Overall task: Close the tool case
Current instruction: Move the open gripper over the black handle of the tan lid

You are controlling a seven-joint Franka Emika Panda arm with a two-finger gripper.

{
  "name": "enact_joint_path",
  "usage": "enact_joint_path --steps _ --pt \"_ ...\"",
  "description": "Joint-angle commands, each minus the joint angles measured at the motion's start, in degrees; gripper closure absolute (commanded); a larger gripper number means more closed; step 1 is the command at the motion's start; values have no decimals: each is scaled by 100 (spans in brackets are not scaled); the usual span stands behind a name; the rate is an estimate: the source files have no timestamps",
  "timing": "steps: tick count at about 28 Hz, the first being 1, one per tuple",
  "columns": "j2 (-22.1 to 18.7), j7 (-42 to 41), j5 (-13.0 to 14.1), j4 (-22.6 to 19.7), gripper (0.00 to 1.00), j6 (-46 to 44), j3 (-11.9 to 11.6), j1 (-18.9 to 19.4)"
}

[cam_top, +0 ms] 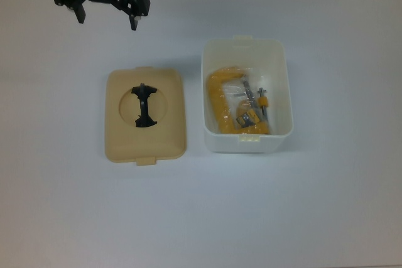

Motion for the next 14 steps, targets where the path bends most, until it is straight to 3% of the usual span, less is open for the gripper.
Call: enact_joint_path --steps 1,14 --pt "-62 25 -98 -105 0 -98 -55 32" --pt "52 -187 -89 -352 0 105 -55 14"
